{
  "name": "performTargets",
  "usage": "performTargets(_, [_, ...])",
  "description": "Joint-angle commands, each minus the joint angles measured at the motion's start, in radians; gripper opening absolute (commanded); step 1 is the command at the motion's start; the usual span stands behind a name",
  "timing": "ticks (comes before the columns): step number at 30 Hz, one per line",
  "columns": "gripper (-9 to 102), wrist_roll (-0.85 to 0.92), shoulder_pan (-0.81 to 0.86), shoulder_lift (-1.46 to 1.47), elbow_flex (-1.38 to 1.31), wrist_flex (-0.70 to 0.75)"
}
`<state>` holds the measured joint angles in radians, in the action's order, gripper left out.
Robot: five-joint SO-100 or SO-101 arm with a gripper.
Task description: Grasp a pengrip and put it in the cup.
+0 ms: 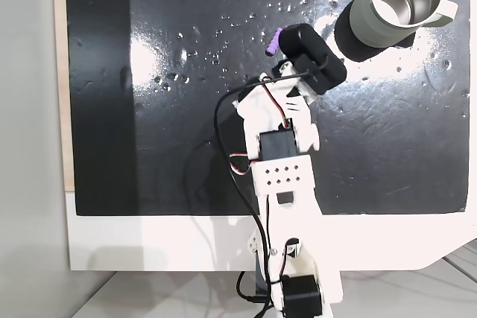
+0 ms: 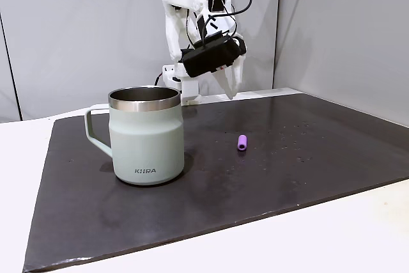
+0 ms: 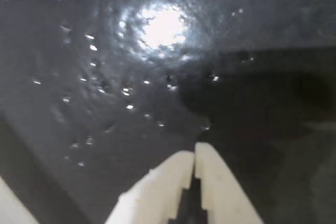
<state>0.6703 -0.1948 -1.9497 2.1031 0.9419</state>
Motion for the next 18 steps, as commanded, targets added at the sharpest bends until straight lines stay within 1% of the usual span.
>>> performTargets(1, [0, 0.086, 0.002, 0.061, -0.075, -0.044])
performTargets(10, [0, 0.206, 0.075, 0.23, -0.137, -0.16])
performTargets(18, [3, 0.244, 0.11, 0.318, -0.236, -0.164])
